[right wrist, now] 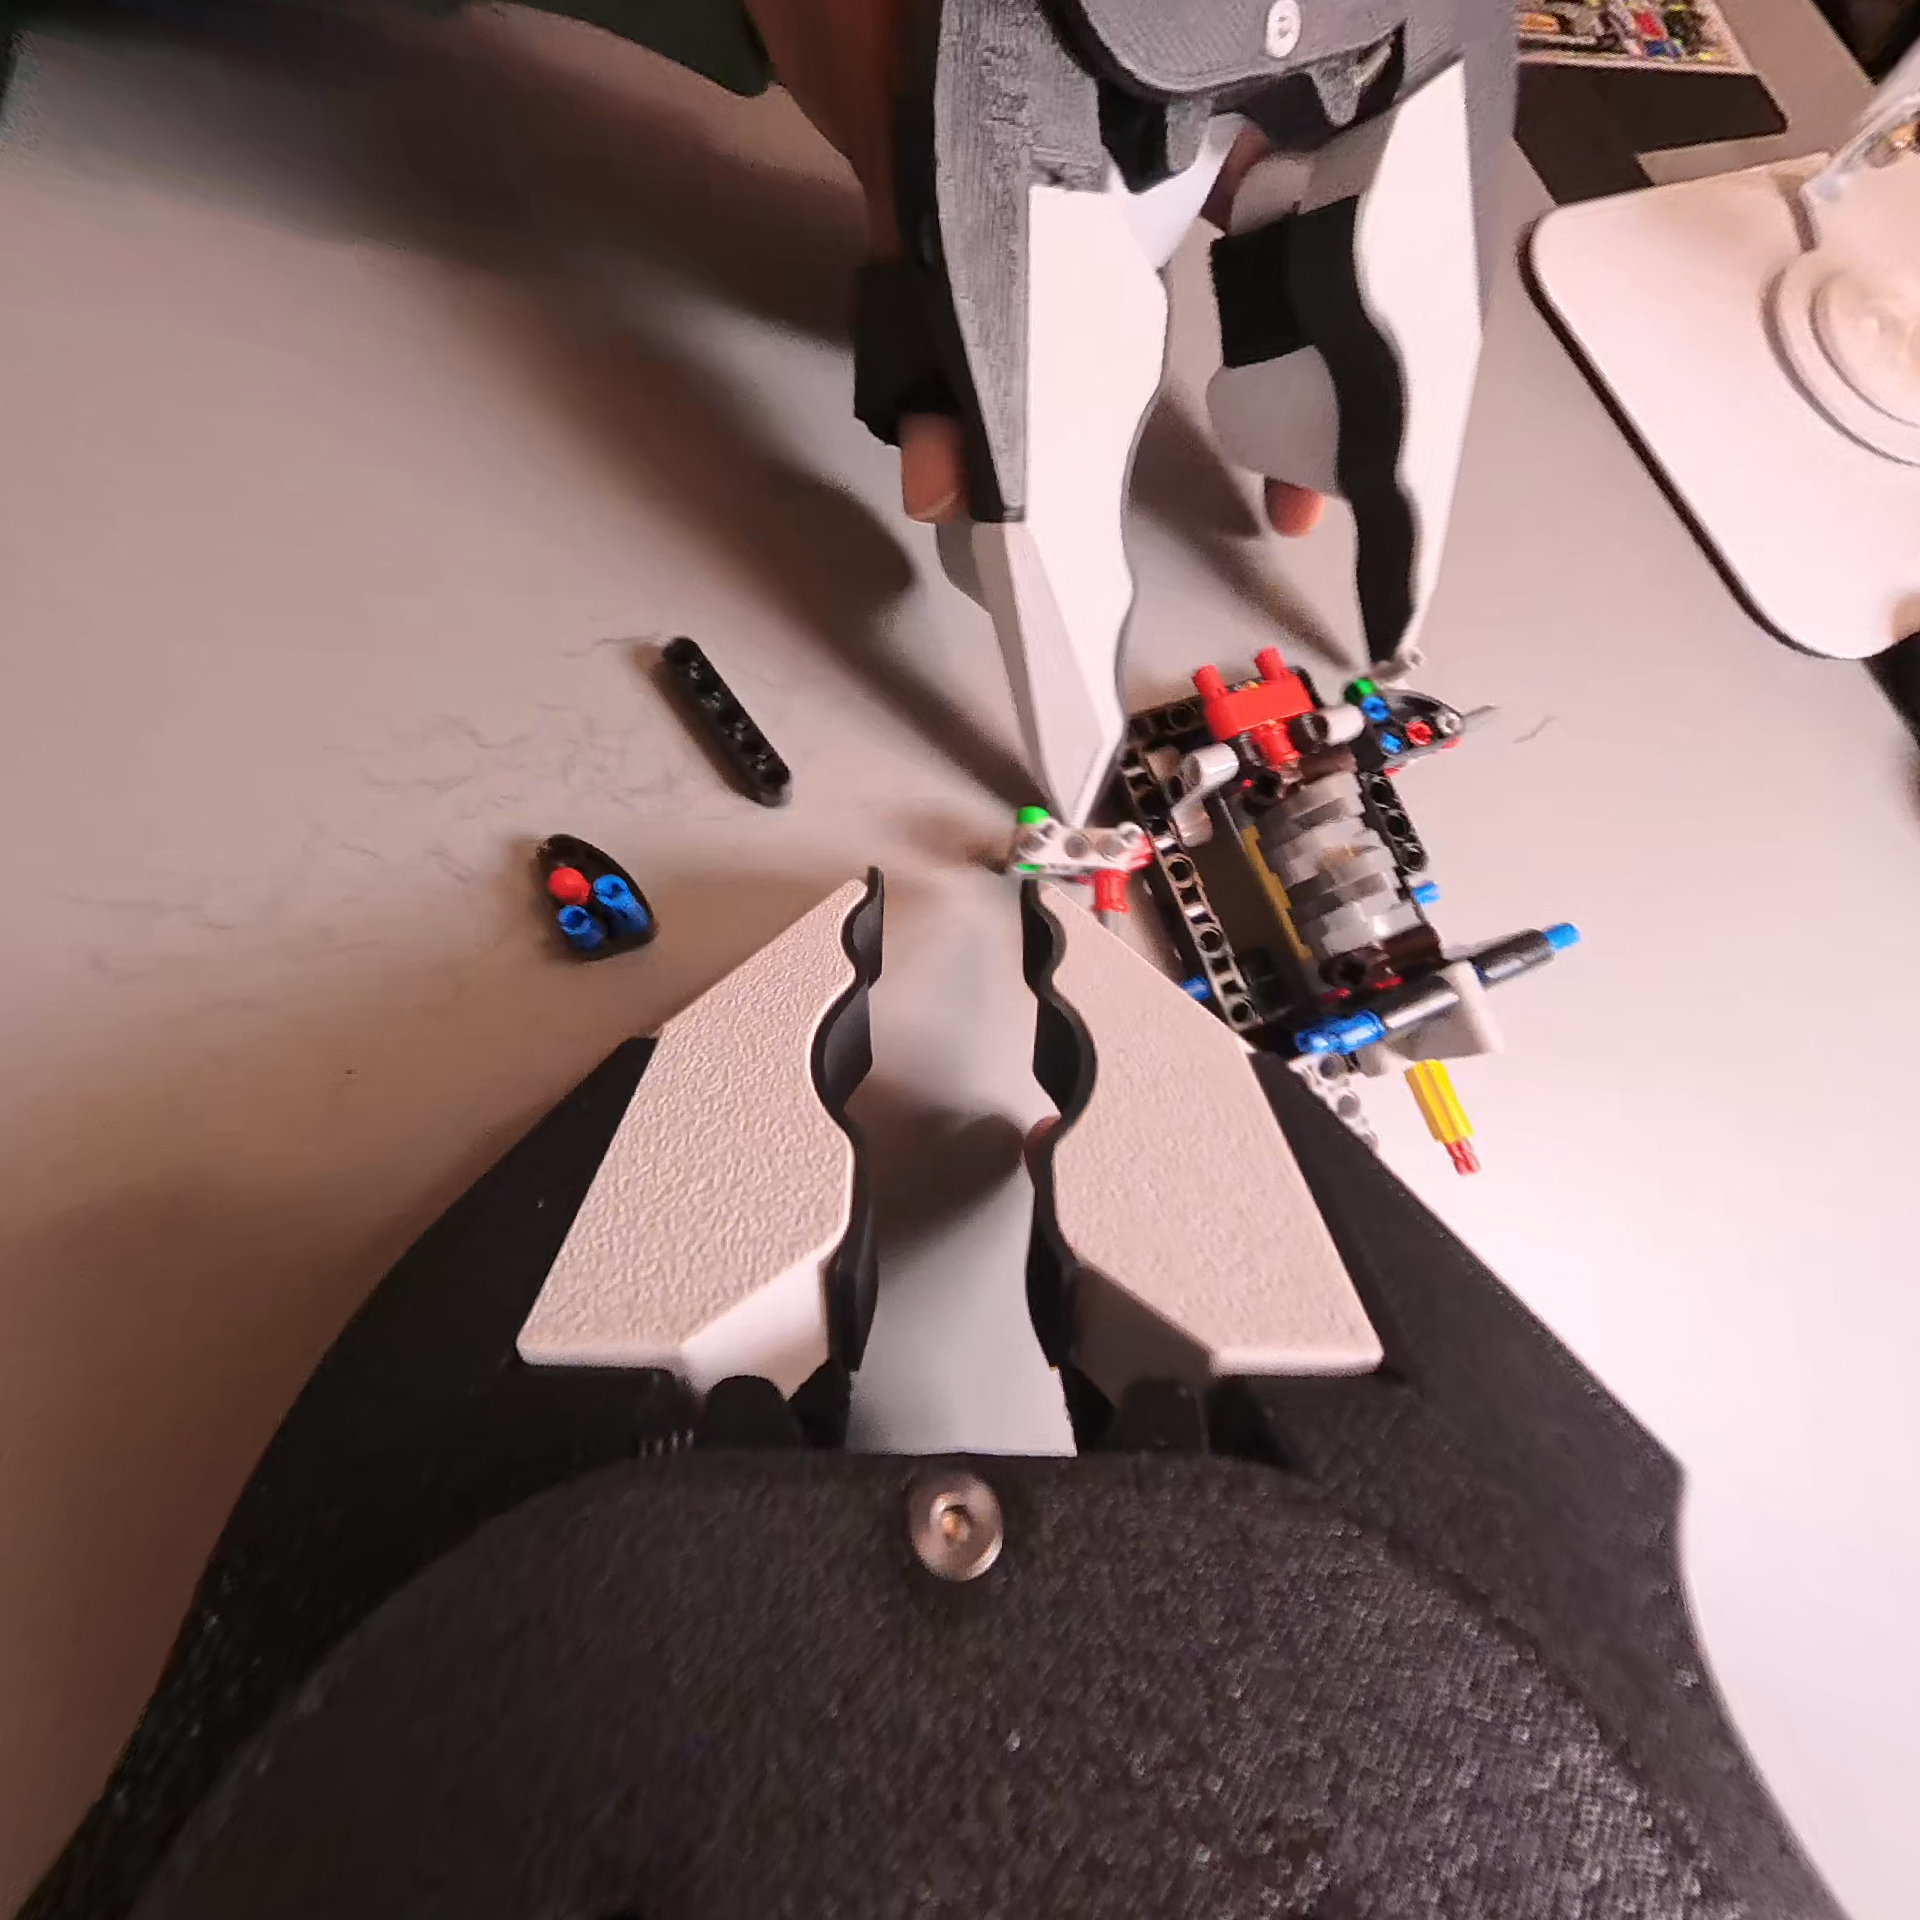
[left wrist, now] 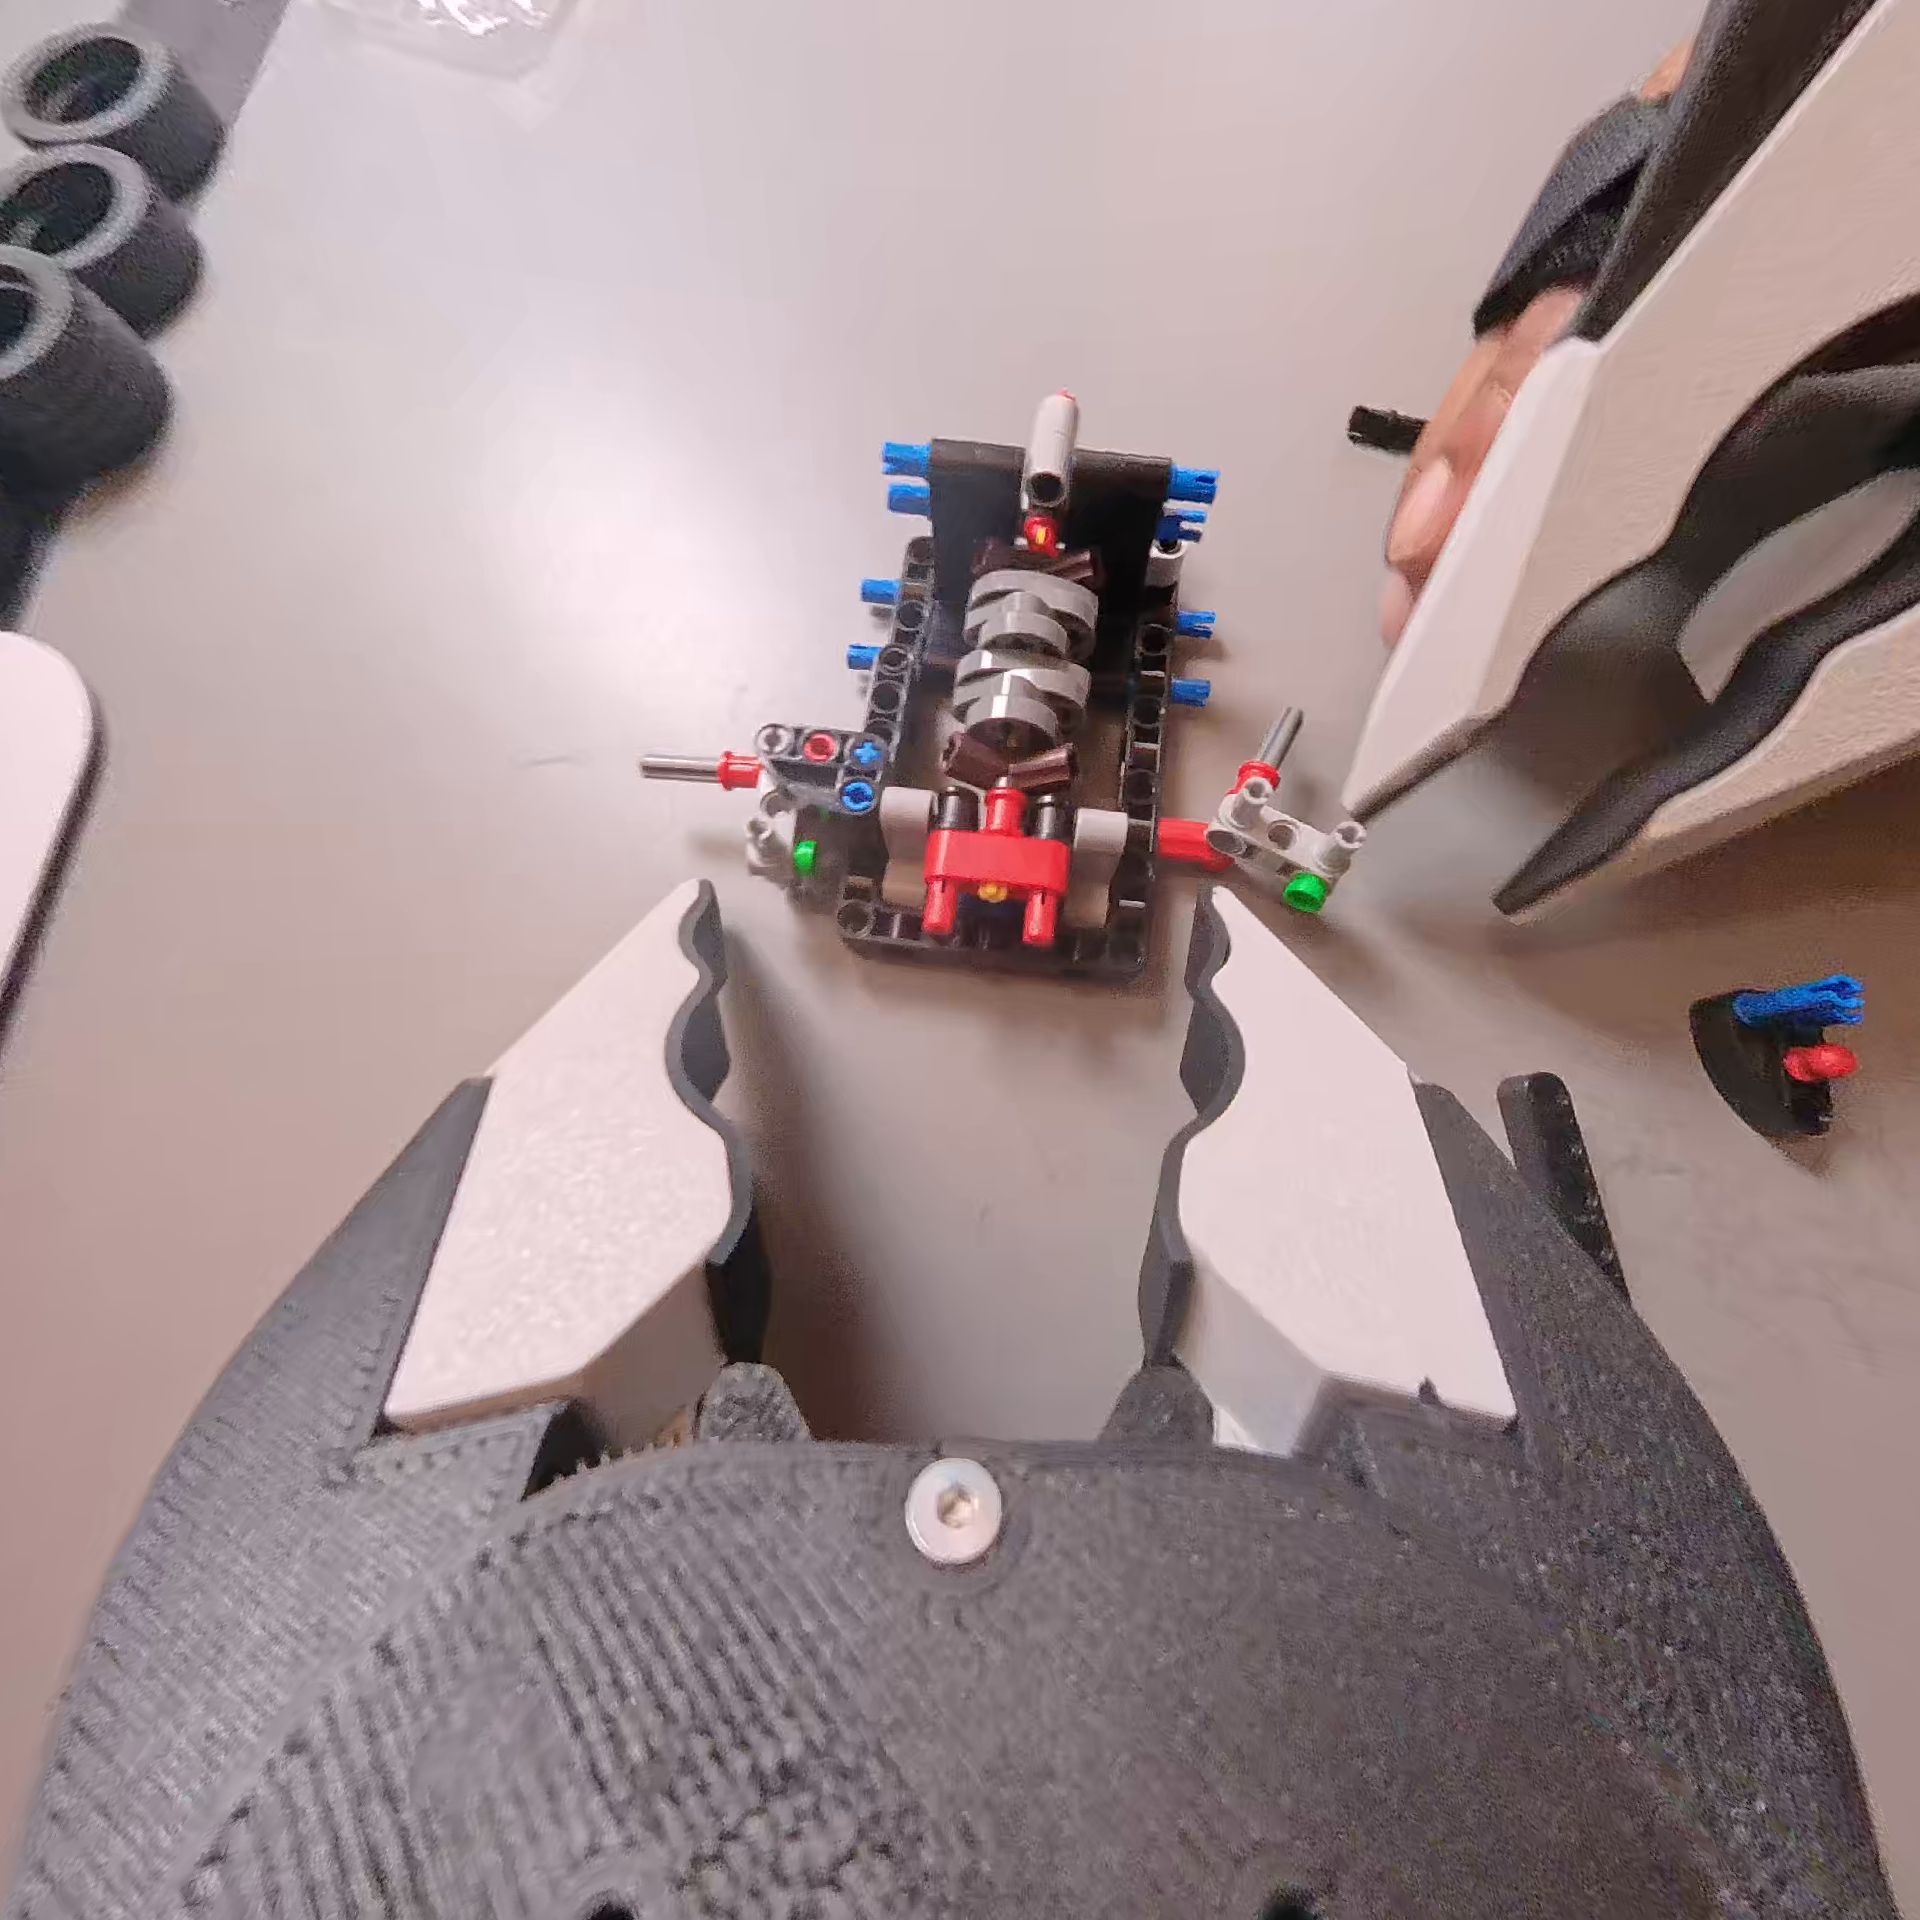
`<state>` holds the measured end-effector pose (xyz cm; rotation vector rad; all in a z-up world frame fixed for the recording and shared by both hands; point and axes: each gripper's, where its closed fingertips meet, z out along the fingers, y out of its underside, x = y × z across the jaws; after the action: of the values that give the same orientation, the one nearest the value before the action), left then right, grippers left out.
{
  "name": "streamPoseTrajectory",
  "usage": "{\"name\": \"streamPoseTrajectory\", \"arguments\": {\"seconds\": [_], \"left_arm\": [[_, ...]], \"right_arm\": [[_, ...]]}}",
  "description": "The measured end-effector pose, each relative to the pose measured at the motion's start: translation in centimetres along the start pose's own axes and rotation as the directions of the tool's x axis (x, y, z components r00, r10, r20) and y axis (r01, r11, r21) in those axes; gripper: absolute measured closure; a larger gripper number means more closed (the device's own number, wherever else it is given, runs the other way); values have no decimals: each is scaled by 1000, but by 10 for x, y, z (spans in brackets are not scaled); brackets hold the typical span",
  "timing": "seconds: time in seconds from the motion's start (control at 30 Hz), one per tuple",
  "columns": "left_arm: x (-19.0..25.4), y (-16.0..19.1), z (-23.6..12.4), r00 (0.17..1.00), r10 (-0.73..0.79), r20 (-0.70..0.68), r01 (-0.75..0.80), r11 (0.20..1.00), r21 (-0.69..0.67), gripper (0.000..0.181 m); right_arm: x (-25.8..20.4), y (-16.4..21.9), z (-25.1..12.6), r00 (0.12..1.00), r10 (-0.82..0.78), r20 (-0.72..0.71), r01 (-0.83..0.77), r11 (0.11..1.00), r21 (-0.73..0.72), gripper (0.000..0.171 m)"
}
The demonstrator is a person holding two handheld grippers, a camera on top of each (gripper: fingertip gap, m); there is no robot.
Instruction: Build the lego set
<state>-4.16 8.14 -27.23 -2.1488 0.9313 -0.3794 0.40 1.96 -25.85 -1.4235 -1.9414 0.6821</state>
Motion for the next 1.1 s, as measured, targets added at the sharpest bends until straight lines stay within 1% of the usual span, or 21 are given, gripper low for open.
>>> {"name": "streamPoseTrajectory", "arguments": {"seconds": [0.07,0.1,0.17,0.23,0.4,0.53,0.63,0.7,0.77,0.83,0.9,0.97,1.03,1.1], "left_arm": [[4,-1,3,999,-15,-38,15,1000,-1,99],[5,0,3,999,-20,-37,20,1000,-3,102],[10,1,0,999,-26,-32,26,1000,-12,116],[16,3,-3,999,-46,-8,46,998,-30,123],[39,8,-9,996,-82,30,83,995,-50,125],[55,11,-14,981,-176,86,183,980,-77,127],[68,14,-19,970,-215,116,225,971,-83,130],[78,14,-20,970,-223,97,230,970,-72,132],[86,14,-21,974,-216,72,221,973,-60,135],[87,16,-25,977,-198,82,203,977,-60,137],[87,15,-33,981,-172,84,176,984,-38,146],[81,14,-40,983,-147,107,149,989,-13,149],[70,17,-41,980,-139,145,143,990,-19,144],[58,21,-36,976,-149,160,155,988,-27,133]], "right_arm": [[10,6,-4,999,1,-38,-1,1000,-18,147],[14,10,-7,999,13,-48,-14,999,-33,147],[19,19,-10,998,40,-48,-43,997,-66,147],[26,28,-11,997,45,-71,-53,992,-111,147],[32,39,-17,999,33,-41,-39,986,-159,140],[31,42,-21,1000,10,27,-5,986,-168,130],[27,42,-21,989,-58,137,79,986,-146,123],[26,43,-23,970,-119,211,152,978,-145,117],[31,44,-23,958,-159,238,199,968,-152,111],[39,48,-28,961,-156,230,201,961,-190,108],[43,43,-39,970,-151,191,183,970,-161,109],[38,38,-51,977,-122,173,144,982,-119,111],[25,34,-58,981,-103,163,119,989,-90,114],[11,27,-58,990,-63,127,71,996,-61,120]]}}
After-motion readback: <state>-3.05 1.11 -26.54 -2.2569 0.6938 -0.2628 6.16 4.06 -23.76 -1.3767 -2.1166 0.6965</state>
